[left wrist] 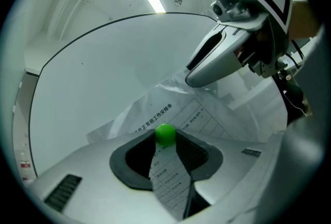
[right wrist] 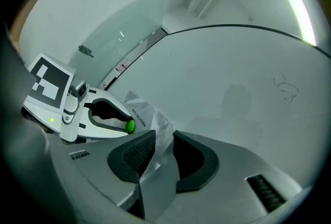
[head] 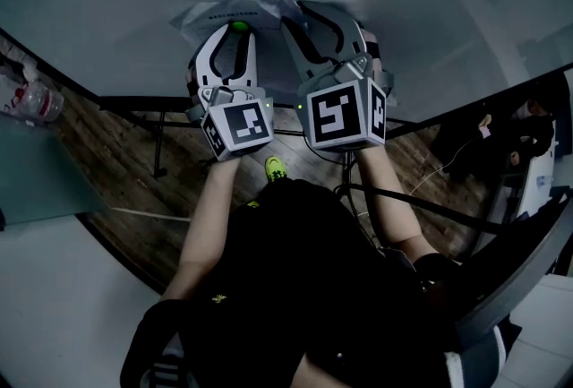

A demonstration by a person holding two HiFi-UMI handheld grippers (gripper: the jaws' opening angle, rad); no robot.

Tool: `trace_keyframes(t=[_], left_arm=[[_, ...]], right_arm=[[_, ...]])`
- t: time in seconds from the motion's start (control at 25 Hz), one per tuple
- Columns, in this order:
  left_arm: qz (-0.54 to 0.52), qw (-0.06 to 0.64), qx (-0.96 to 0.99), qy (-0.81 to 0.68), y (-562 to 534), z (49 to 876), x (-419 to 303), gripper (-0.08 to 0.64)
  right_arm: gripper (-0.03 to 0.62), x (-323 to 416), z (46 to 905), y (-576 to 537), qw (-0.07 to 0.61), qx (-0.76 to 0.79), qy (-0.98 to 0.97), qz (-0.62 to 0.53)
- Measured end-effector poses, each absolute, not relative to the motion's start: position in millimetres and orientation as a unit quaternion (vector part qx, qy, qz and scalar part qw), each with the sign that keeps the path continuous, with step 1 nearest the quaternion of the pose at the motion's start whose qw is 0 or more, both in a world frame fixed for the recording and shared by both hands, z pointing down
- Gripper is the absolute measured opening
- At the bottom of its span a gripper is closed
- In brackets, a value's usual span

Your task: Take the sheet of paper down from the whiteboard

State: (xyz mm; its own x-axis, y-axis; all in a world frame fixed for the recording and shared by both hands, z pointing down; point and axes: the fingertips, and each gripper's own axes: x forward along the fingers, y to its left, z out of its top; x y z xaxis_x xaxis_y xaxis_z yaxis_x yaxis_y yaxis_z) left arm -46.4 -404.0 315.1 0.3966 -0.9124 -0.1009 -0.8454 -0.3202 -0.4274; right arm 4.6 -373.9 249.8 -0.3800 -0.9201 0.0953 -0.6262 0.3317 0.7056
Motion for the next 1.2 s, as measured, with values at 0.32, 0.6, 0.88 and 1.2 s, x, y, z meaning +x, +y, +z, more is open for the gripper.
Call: trace_keyframes(t=[0.32,0.6,0.88,1.2], left_arm=[[-0.082,0.214,-0.807,0.544,-404.6,315.8,-47.0,0.137],[-0.086,0.219,-0.808,0.541,-404.6,316.4,-46.7,0.137],[-0.095,0.223,-0.81,0.535,-403.9,316.7,-46.3,0.137],[-0.098,0.218,-0.814,0.529,-393.7,322.6,-46.7,0.135]], right_arm=[[0.028,11.3,248.0,-378.3,0.248,0.504,-0.771,-0.299],[0.028,12.5,246.7,-378.1,0.232,0.504,-0.781,-0.287],[0.026,13.0,246.8,-377.8,0.23,0.503,-0.786,-0.276],[0.026,12.3,244.3,-378.7,0.221,0.504,-0.791,-0.268]])
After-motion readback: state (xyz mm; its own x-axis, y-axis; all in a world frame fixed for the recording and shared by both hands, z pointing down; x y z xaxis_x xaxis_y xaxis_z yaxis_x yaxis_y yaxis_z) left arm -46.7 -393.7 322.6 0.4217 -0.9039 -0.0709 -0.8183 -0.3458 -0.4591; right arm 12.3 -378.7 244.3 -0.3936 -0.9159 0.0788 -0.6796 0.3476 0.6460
